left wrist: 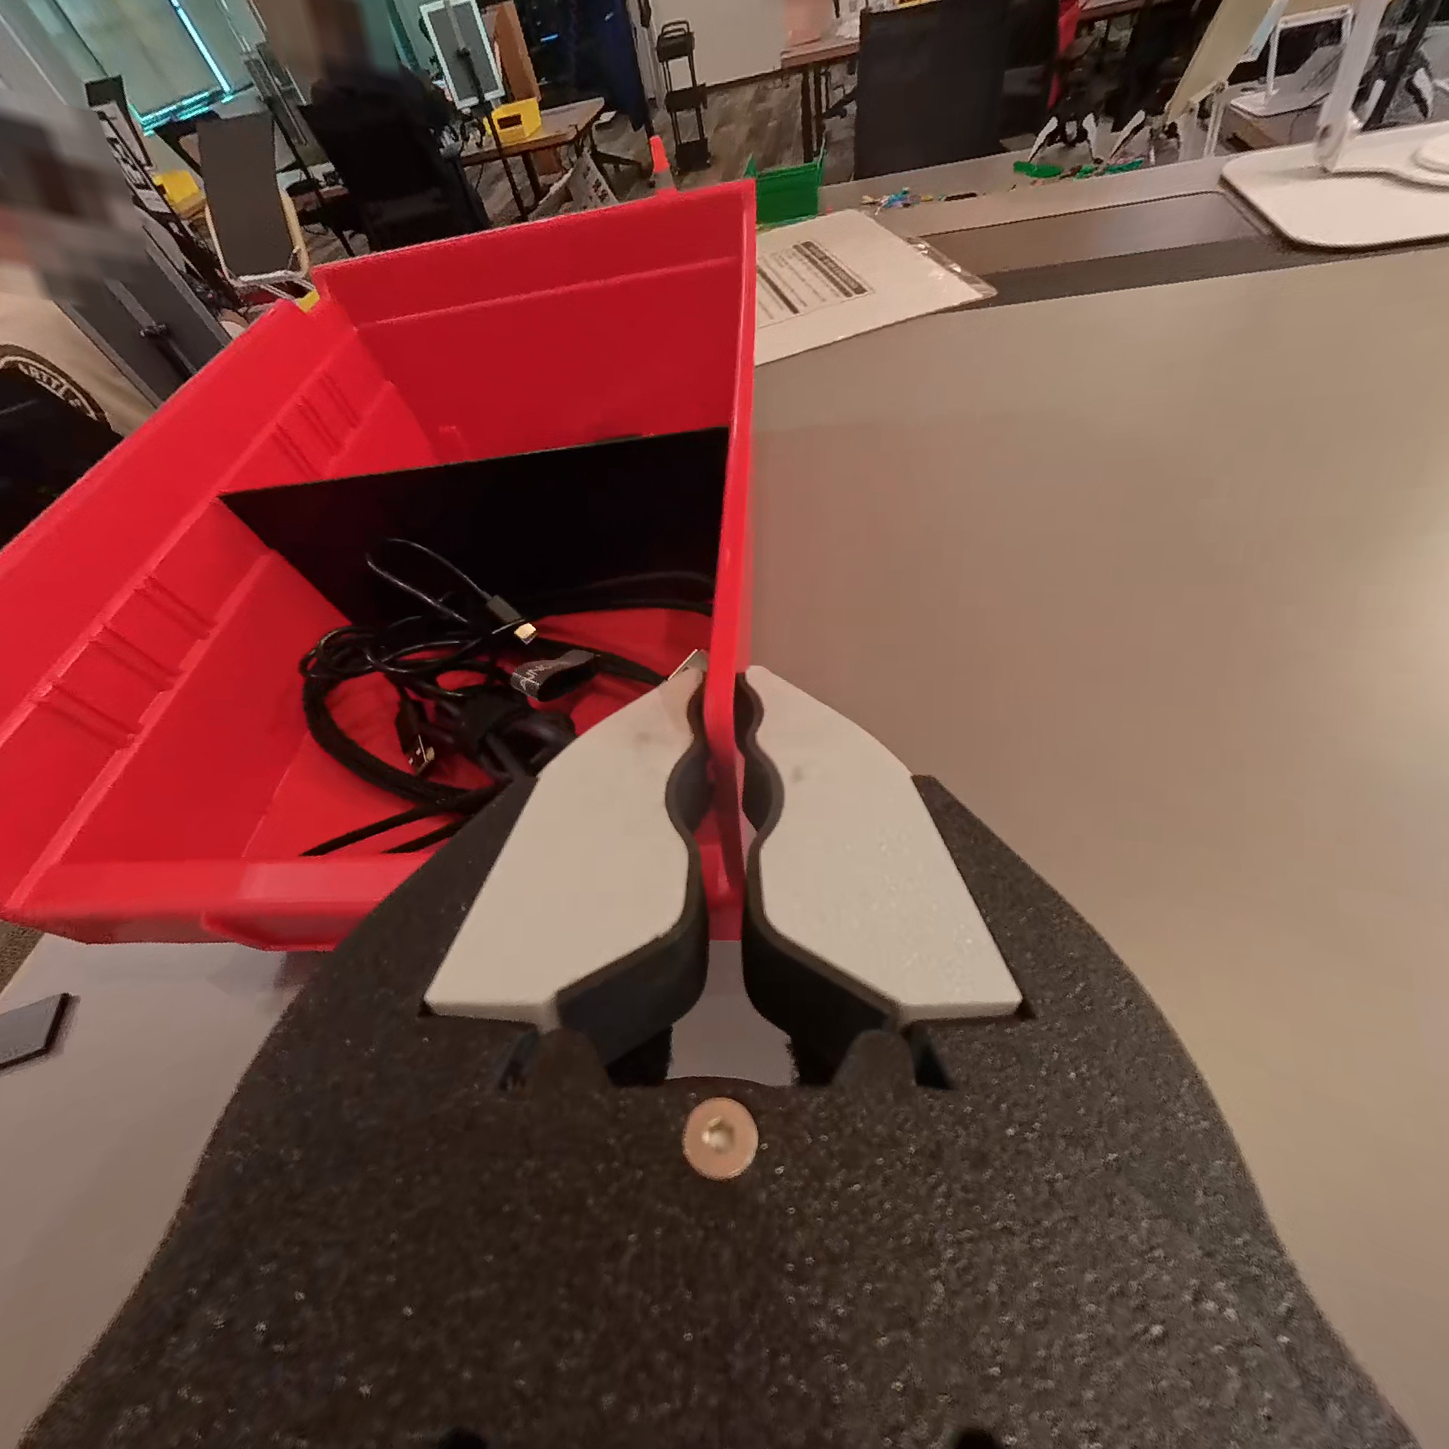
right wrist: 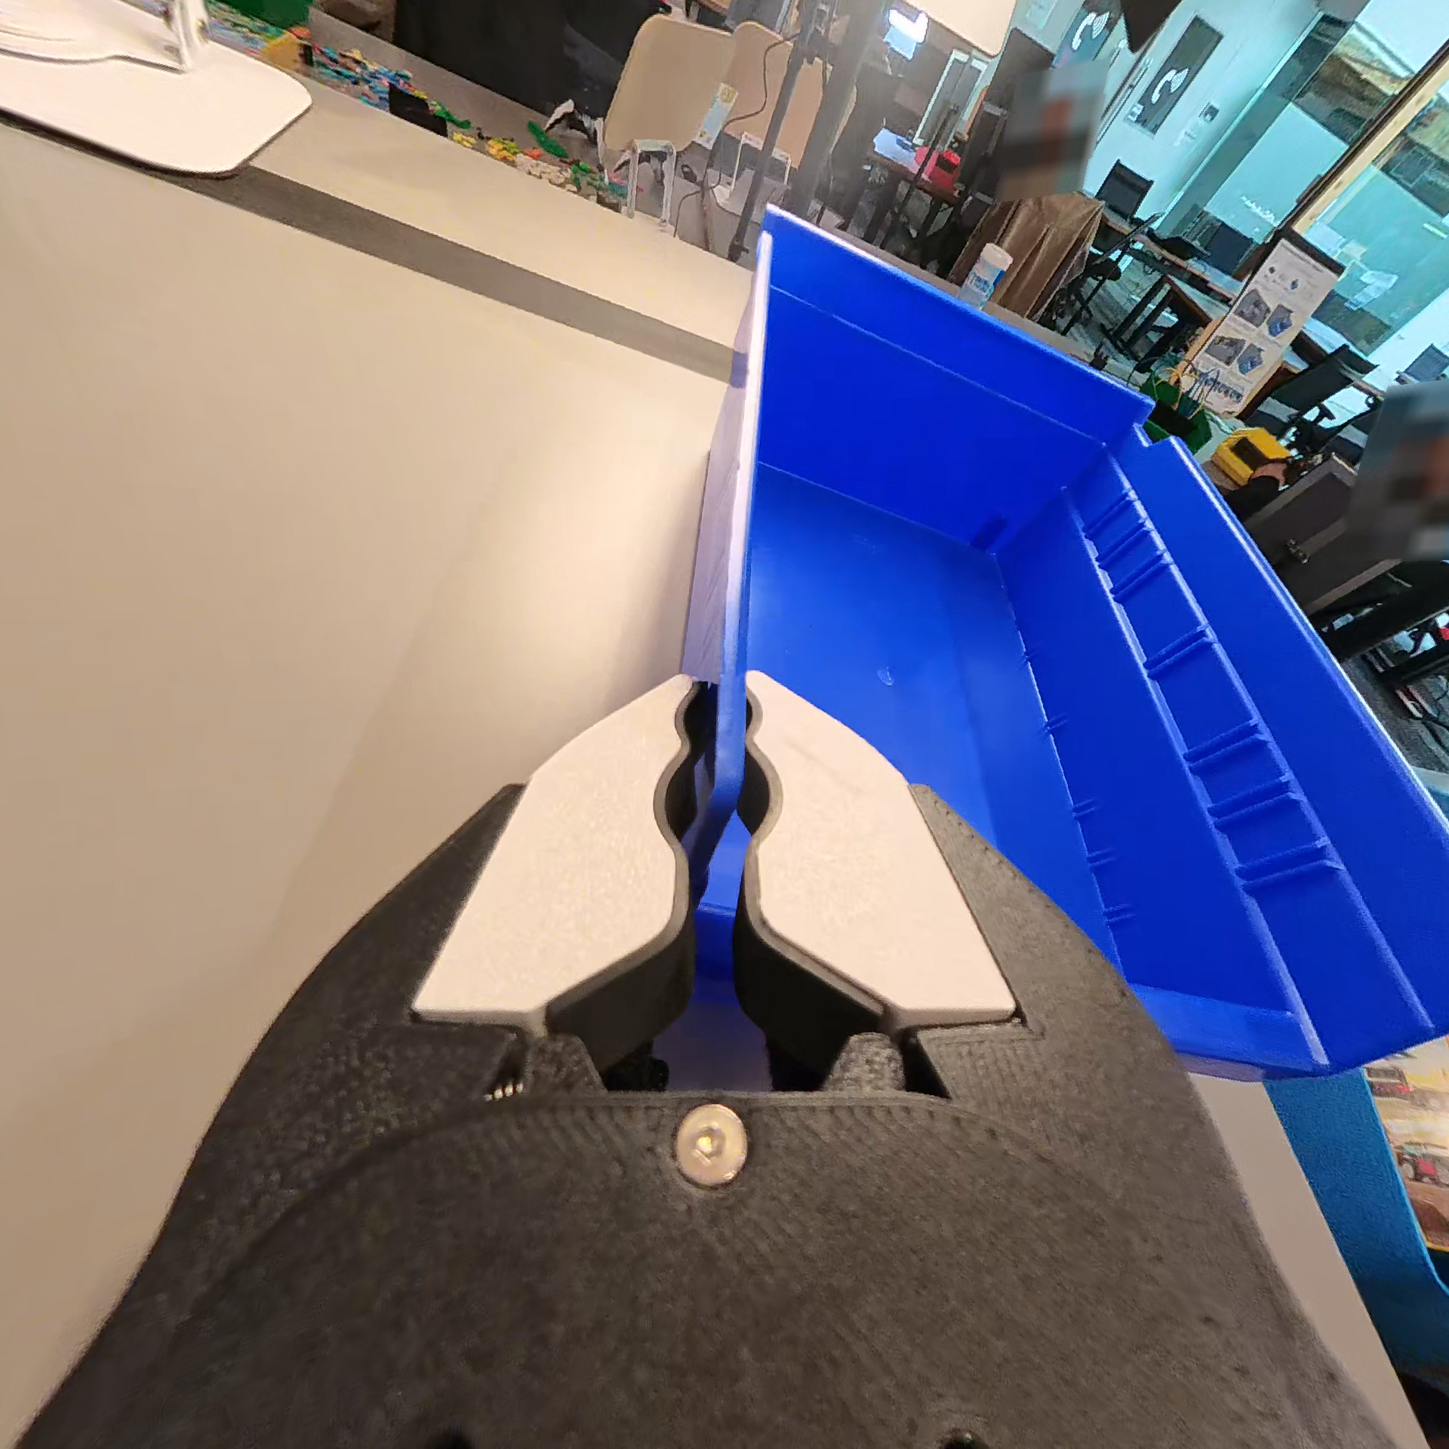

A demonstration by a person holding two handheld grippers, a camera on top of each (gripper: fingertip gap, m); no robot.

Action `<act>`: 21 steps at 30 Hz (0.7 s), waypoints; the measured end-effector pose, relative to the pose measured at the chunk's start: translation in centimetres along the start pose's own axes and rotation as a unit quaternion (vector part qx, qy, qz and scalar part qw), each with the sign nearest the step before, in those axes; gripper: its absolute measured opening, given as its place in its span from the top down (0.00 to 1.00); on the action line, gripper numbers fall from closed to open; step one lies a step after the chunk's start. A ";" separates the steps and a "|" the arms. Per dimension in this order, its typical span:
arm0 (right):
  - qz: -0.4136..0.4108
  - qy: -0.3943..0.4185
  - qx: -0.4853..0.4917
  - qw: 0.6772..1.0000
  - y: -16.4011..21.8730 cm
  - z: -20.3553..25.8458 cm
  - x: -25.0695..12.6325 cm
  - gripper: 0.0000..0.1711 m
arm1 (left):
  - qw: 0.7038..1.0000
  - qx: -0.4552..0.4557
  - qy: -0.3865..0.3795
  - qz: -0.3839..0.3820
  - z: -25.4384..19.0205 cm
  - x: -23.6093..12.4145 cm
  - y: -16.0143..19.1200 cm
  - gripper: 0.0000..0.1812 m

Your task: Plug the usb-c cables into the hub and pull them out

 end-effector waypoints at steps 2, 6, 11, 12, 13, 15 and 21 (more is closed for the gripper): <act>0.000 0.005 -0.001 1.000 -0.2 -0.1 0.5 0.96 | 1.000 0.000 -0.004 0.001 0.6 0.5 0.1 0.98; 0.004 0.011 0.002 1.000 -0.1 -0.2 0.4 0.96 | 1.000 -0.002 -0.016 0.012 1.6 1.5 0.0 0.98; 0.000 0.005 0.001 1.000 0.5 -0.4 -1.0 0.96 | 1.000 0.011 -0.001 0.006 2.5 1.9 0.2 0.98; -0.001 0.003 0.001 1.000 0.5 -0.4 -1.0 0.96 | 1.000 0.013 0.003 0.006 2.7 1.9 0.3 0.98; -0.001 0.002 0.000 1.000 0.5 -0.4 -1.0 0.96 | 1.000 0.011 0.010 0.006 2.9 1.9 0.4 0.98; -0.003 0.003 -0.003 1.000 0.4 -0.4 -0.8 0.96 | 1.000 0.004 0.022 0.007 3.4 2.0 0.5 0.98; 0.000 -0.014 0.009 1.000 0.5 -0.6 -0.9 0.96 | 0.999 -0.007 0.052 0.007 3.9 2.2 0.6 0.97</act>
Point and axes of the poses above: each gripper's, where its closed fingertips meet, x out along the fingers, y out of its underside, z = x × y across the jaws, the point moved 4 cm from there along -x, back along the fingers, and after that the axes turned 11 degrees about x, right-handed, at the moved point
